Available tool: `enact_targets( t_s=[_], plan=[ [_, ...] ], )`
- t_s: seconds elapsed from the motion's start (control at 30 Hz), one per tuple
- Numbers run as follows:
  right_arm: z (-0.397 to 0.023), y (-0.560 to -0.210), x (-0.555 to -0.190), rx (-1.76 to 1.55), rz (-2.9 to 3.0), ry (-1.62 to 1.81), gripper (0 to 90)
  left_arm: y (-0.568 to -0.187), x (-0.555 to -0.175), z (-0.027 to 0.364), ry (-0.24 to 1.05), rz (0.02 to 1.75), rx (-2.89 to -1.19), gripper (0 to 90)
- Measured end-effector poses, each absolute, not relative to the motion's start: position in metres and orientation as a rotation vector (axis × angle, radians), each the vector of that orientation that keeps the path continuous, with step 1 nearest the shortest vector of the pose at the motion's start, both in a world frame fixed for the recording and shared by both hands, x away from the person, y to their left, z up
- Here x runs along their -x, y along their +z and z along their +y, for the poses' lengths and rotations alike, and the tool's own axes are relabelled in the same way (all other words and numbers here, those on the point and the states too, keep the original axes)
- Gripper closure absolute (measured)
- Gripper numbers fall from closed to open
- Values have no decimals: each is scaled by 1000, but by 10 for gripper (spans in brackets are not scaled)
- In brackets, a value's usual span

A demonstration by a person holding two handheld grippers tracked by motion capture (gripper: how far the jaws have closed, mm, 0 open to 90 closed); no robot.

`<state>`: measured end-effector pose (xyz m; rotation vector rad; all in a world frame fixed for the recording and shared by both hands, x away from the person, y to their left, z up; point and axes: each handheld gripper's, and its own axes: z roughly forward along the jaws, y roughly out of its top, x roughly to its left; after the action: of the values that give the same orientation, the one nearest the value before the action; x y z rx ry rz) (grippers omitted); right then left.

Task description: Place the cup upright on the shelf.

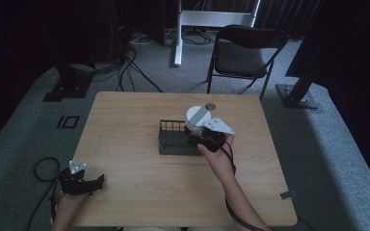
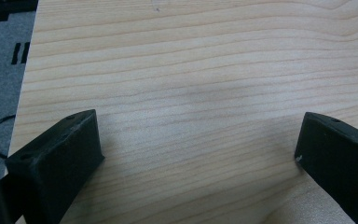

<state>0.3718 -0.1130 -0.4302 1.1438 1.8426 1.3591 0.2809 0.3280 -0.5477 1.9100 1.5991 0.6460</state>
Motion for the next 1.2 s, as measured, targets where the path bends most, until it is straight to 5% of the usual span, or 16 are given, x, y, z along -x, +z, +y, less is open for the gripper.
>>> enact_targets(
  t_s=[1.2],
  plan=[
    [-94,-469,-410,-1379,1831,1080,183,-548,-281,328,646,1599,-1909,6]
  ],
)
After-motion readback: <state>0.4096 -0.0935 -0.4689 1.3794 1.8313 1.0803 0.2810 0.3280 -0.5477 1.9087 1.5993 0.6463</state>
